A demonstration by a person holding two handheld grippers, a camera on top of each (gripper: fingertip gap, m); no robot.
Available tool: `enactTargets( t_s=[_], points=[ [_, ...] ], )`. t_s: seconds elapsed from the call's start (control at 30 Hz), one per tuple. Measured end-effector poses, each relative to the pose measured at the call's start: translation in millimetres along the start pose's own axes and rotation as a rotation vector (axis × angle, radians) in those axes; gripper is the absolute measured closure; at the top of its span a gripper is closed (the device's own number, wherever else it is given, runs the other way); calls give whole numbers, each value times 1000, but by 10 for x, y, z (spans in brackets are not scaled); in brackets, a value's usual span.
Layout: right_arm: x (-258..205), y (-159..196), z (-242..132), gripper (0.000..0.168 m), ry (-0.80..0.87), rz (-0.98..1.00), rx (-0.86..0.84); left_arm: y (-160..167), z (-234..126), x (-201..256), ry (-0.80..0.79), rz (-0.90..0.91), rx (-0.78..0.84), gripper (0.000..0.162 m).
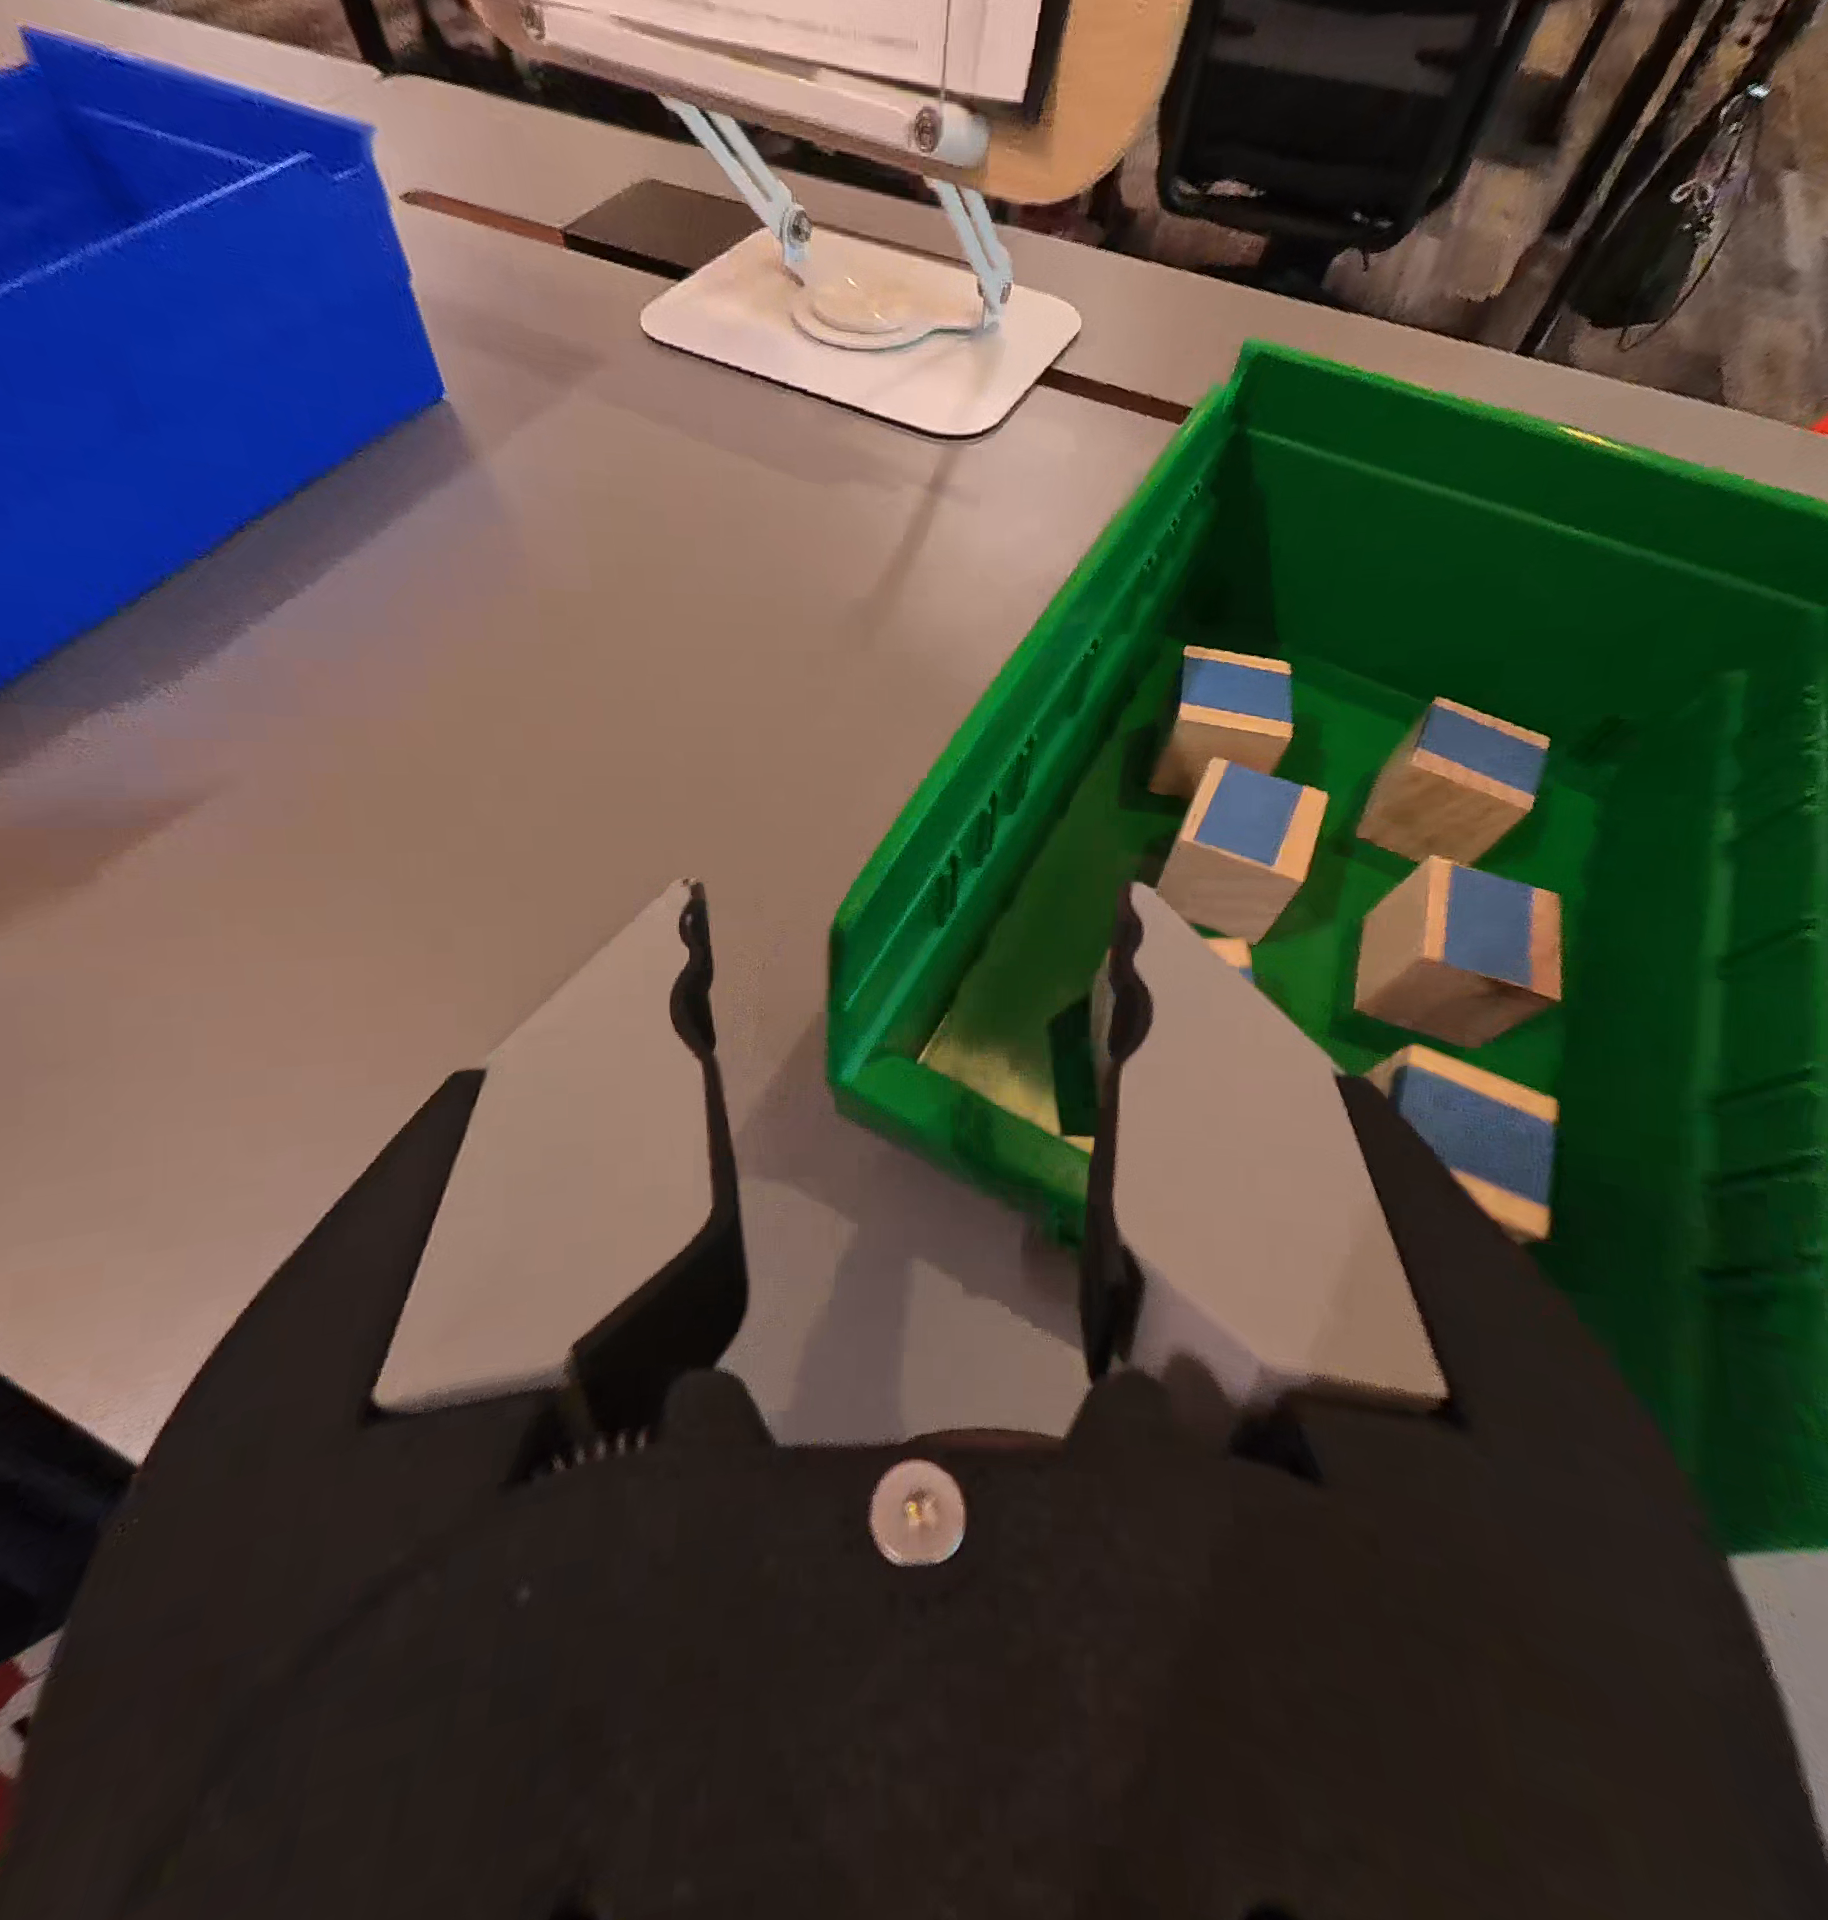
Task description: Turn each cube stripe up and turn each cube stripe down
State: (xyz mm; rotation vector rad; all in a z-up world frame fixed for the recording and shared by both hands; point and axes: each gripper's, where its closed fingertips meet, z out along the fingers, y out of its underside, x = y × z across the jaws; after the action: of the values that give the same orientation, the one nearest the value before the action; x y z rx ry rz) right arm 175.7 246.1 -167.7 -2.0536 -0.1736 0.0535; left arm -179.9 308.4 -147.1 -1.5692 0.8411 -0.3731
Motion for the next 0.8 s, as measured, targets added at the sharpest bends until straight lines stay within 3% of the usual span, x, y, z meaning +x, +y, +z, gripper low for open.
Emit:
enactTargets(
  t_s=[0.1, 0.23, 0.3, 0.37, 0.43, 0.5, 0.63, 0.8],
  points=[
    [-179, 124, 7, 90, 11, 13, 11, 190, -15, -135, -55, -16, -28, 85],
    [-149, 240, 267, 89, 133, -8, -33, 484, 365, -343, -130, -13, -132, 100],
    [-56, 252, 444, 108, 200, -19, -65, 594, 573, -289, -82, -72, -185, 113],
    [35, 381, 558, 154, 261, -49, -165, 615, 660, -278, -90, -75, -208, 146],
    [89, 417, 546, 162, 312, -39, -162, 654, 604, -455, -242, 37, -233, 158],
    [100, 492, 402, 166, 366, -45, -163, 655, 446, -523, -281, 43, -190, 161],
    [-402, 627, 94, 167, 310, -57, -98, 427, 43, -488, -248, -42, -41, 161],
    [-1252, 545, 174, 159, 249, -137, -86, -191, -308, -582, -243, -167, 126, 162]
  ],
)
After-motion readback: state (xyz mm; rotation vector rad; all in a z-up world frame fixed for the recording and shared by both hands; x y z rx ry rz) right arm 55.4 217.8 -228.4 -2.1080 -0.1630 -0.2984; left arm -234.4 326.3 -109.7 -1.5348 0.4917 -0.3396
